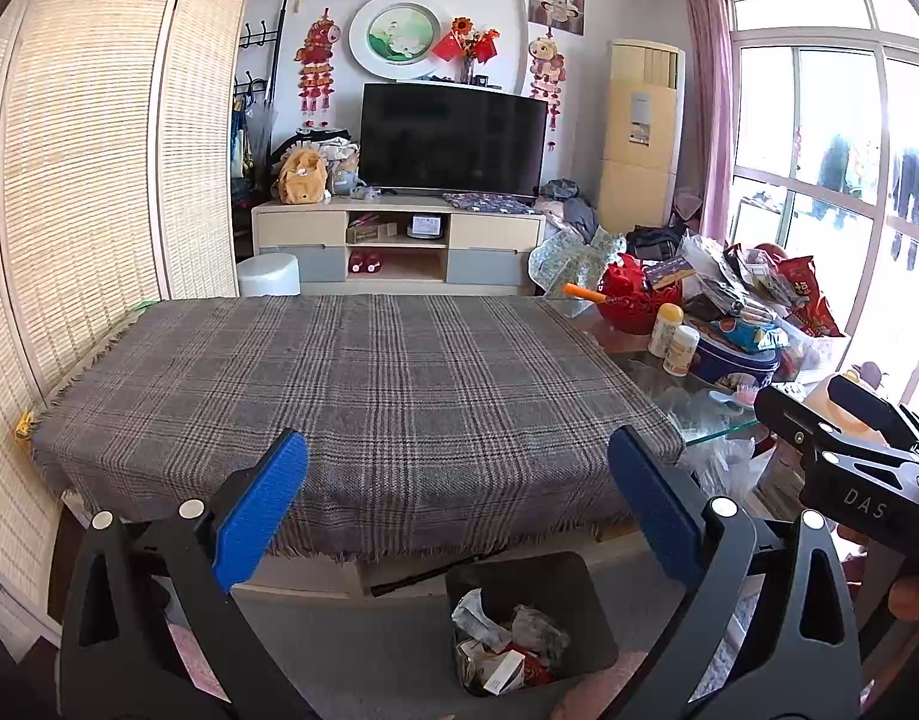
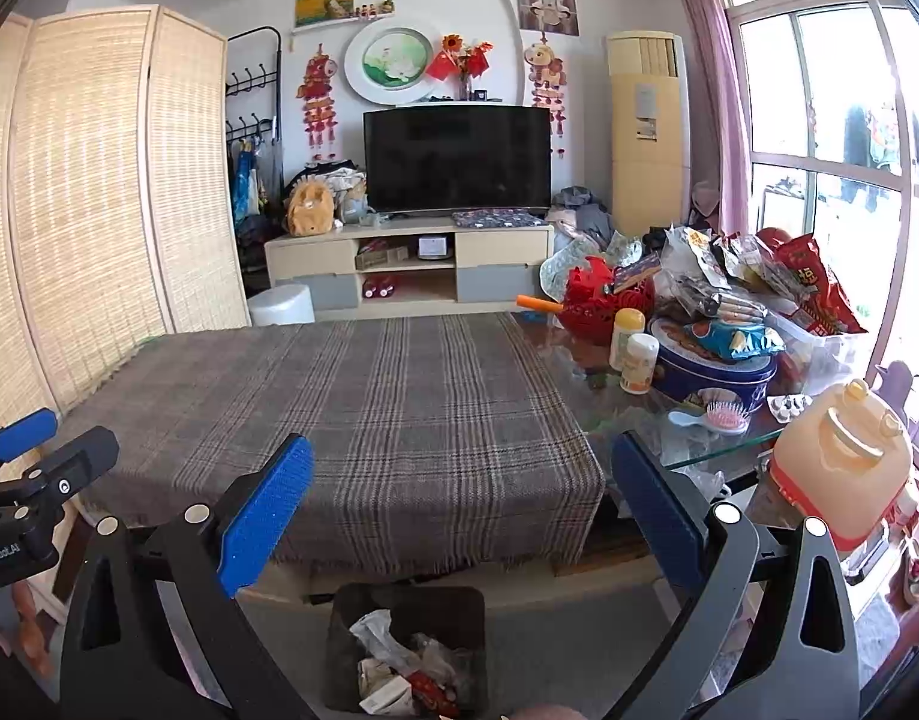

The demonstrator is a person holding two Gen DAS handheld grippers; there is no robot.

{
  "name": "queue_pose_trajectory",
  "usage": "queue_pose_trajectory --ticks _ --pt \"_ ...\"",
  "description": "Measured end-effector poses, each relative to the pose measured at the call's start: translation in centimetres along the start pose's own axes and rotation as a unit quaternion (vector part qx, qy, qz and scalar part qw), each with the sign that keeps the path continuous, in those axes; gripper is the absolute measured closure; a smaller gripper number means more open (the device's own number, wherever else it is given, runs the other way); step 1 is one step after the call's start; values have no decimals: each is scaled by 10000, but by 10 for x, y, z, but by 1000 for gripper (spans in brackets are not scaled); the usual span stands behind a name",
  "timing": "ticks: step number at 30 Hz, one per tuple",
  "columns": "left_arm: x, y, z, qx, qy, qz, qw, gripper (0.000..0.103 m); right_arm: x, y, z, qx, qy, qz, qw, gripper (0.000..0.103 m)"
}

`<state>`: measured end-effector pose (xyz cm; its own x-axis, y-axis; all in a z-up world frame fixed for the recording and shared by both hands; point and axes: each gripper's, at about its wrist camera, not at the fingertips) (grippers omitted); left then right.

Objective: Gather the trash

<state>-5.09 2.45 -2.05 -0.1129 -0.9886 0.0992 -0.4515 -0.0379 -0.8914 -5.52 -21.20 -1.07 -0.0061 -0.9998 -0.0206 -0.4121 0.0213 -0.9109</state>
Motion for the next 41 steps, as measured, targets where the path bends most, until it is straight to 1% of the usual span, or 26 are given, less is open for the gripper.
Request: queue_pose_trajectory --ticks 8,11,14,17,22,27,31,32,36,41 --pt "3 0 1 -7 -5 21 10000 8 3 1 0 -24 16 60 10000 3" --pt "4 0 2 -52 -73 49 9999 8 3 1 0 -25 27 40 10000 3" --pt "2 0 2 -60 -90 -28 9999 8 4 0 0 -10 46 33 10000 3" --pt "0 -2 6 -173 -124 -128 9997 8 5 -1 1 -12 40 55 10000 3" --pt "5 -2 6 -149 -351 -1 9993 8 5 0 3 -71 6 56 10000 3" --pt "4 -2 5 -125 -203 -120 9996 8 5 0 7 -114 -8 63 9999 3" --pt "4 -3 5 -123 -184 -106 9997 8 5 2 8 -134 -21 67 9999 3" --pt "4 -2 5 -126 -191 -98 9997 8 4 2 8 -132 -20 69 9999 3" --pt "5 -2 5 -124 -442 -25 9989 8 4 2 9 -156 -26 64 9999 3" --pt "6 -1 7 -198 -374 1 9991 8 4 4 10 -179 -42 79 9998 3"
Point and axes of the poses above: each gripper's, at about its wrist camera, not at the fingertips, and z roughly the way its jaws point, x to its right, y to its underside, and after that the axes turned 2 degrees about -z, right-handed
